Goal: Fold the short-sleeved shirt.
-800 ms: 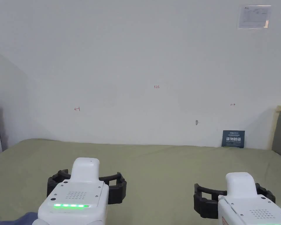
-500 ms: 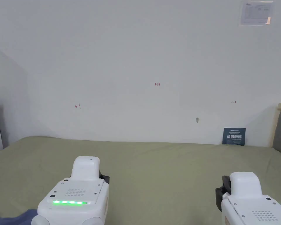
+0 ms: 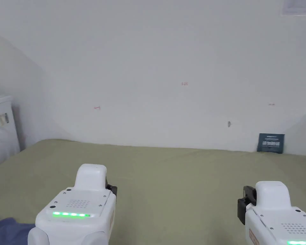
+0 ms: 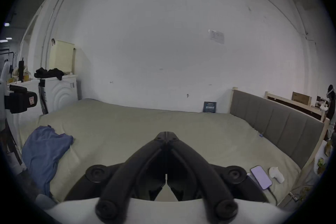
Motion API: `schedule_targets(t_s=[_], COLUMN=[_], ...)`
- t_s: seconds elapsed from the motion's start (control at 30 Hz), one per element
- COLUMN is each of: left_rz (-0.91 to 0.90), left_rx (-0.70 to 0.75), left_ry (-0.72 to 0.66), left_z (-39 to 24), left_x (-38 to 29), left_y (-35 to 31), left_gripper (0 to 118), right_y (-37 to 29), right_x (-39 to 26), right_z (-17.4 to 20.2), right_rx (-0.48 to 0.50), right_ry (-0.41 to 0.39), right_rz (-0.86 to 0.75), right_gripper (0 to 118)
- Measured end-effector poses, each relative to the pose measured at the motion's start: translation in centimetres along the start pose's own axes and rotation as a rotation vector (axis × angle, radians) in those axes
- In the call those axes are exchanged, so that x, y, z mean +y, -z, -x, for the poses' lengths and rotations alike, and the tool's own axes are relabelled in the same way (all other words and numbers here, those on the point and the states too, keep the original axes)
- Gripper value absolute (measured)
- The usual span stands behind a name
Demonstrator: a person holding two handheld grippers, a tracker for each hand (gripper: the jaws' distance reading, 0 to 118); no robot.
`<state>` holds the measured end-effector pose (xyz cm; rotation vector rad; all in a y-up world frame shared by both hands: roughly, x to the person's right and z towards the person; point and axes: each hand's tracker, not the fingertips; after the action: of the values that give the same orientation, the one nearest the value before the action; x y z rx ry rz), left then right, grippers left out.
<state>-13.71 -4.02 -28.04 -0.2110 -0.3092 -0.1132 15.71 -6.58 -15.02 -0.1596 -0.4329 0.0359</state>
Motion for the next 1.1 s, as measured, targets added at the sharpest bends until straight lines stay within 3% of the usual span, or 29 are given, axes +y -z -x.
schedule_targets(t_s=[0.27,0.4,0.7,1.1], left_rz=[0.076,0.129,0.162,0.27], left_rx=[0.33,0.446,0.53,0.484], left_ry=[-0.067,-0.124,-0.138,-0.161], left_z=[13.0,18.6,22.6,25.8], left_x=[-2.6,-4.1,-5.5,-8.5], left_y=[-4.1,-6.6,-7.0,0.4], left_gripper=[0,0,0,0], right_y=[3.0,3.7,5.1,7.6], right_x=[0.2,0.1,-0.3,-1.8], right_z=[12.6,18.0,23.7,26.2], right_rx=[0.337,0.46,0.565,0.598], right_ry=[0.005,0.009,-0.009,-0.015], right_rz=[0.003,0.005,0.021,0.077], right_gripper=[1,1,1,1])
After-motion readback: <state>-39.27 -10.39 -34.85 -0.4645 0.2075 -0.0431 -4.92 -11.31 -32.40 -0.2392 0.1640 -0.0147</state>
